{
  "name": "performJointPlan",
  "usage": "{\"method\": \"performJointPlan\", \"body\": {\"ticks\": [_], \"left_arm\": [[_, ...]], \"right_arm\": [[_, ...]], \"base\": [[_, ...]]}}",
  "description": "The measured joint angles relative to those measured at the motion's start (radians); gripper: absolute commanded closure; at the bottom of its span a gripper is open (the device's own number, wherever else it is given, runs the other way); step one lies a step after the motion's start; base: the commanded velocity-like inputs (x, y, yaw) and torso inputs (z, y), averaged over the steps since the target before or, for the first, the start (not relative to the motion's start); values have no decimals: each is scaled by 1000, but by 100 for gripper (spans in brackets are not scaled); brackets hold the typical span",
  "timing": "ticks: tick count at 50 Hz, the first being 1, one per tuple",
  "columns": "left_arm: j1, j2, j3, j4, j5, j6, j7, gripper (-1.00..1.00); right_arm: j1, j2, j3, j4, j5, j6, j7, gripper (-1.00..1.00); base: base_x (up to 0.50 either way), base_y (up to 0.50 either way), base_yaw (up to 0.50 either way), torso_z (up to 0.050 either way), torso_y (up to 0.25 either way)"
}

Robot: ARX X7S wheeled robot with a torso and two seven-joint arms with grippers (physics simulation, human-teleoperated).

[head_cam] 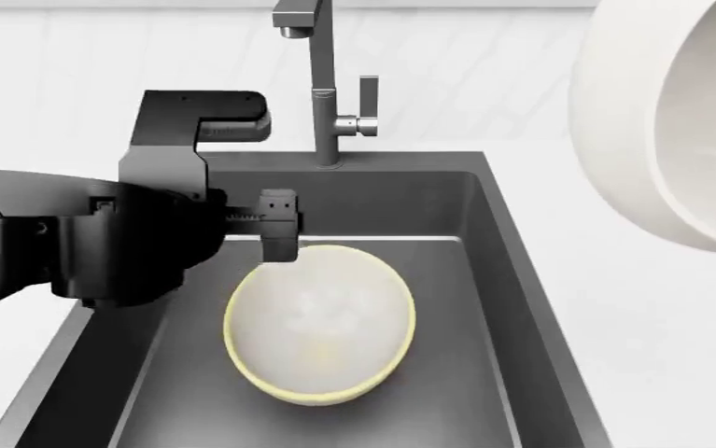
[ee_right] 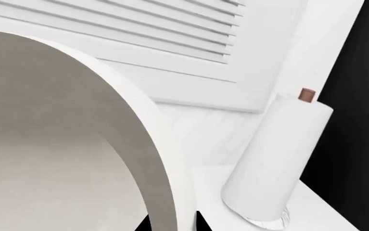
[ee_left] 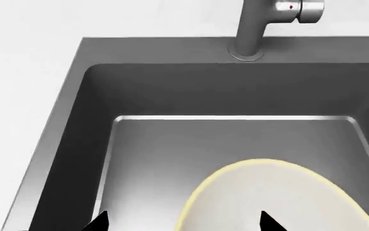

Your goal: Stack the bowls in the sink.

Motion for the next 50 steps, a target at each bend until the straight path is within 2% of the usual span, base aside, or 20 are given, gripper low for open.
{"method": "performJointPlan", "body": {"ticks": [30, 42, 50], "left_arm": [[-252, -205, -147, 99, -131, -30, -119, -100], [-338, -308, -201, 128, -170, -42, -155, -100], [-395, -345, -226, 134, -194, -53, -187, -100]], "right_arm": [[15, -46, 1, 13, 17, -5, 23, 100], [12, -100, -8, 19, 10, -30, 19, 100], [13, -160, -33, 30, 18, -24, 19, 100]], "base": [[25, 0, 0, 0, 0], [25, 0, -1, 0, 0], [25, 0, -2, 0, 0]]}}
